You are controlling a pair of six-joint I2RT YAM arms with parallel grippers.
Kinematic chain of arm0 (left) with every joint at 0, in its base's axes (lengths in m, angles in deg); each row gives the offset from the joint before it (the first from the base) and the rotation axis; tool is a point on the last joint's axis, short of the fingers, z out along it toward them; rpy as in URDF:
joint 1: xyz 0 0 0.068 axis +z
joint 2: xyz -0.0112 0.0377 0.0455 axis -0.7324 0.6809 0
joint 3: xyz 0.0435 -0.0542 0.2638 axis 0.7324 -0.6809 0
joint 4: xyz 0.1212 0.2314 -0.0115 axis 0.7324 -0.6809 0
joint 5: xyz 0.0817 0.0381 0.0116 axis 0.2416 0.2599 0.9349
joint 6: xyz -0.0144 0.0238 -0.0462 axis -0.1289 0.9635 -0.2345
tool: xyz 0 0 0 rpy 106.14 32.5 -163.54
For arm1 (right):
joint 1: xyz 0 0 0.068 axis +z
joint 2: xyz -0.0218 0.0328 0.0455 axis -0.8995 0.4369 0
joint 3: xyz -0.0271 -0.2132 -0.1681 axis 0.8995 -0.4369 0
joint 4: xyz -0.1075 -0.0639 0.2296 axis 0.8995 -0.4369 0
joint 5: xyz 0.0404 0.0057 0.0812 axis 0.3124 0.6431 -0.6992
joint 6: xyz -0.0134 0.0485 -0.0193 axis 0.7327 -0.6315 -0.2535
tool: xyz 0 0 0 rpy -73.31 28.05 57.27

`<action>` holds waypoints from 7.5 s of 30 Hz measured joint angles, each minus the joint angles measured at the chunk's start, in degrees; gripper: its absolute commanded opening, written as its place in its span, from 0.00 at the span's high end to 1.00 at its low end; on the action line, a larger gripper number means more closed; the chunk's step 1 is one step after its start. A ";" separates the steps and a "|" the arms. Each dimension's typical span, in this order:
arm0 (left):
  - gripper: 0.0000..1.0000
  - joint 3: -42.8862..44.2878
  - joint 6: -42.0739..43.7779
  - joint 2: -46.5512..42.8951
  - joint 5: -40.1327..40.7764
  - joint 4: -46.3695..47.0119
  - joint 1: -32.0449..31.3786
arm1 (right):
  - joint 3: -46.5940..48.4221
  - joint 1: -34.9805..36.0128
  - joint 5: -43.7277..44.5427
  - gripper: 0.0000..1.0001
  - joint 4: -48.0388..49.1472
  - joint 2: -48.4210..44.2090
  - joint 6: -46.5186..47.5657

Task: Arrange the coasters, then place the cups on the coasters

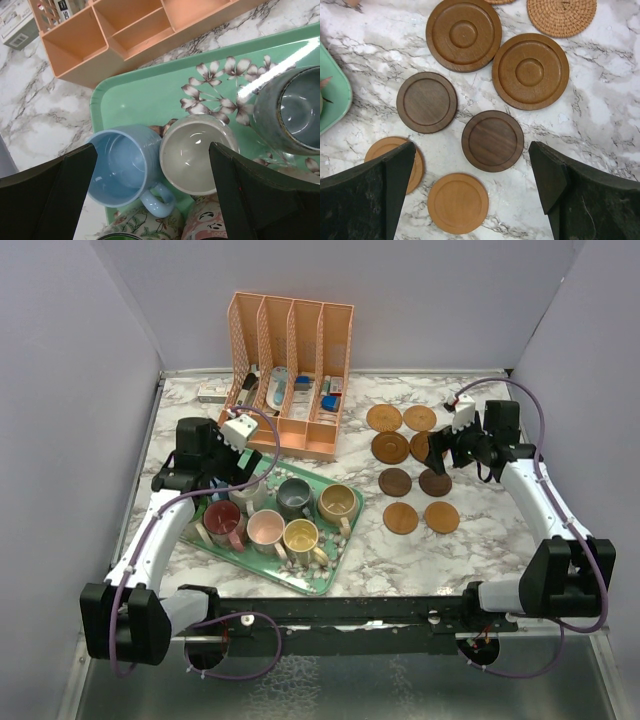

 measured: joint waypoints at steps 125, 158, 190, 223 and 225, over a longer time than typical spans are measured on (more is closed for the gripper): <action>1.00 74.60 8.28 49.83 7.80 -42.38 -24.37 | 7.58 6.84 -31.78 0.19 -3.41 -0.13 8.85; 1.00 78.93 -13.73 59.76 18.29 -28.17 -38.23 | 8.39 11.21 -7.78 0.58 14.21 6.67 -24.06; 0.76 79.49 -17.62 60.06 18.60 -26.97 -38.75 | 6.38 13.94 4.61 0.99 15.69 7.54 -22.97; 0.12 59.12 -15.45 38.18 12.68 -14.80 -32.92 | 8.37 7.72 17.31 0.99 12.50 9.75 -22.12; 0.12 57.96 -15.32 36.65 12.87 -13.66 -32.37 | 10.05 7.43 17.75 0.99 12.66 10.75 -22.43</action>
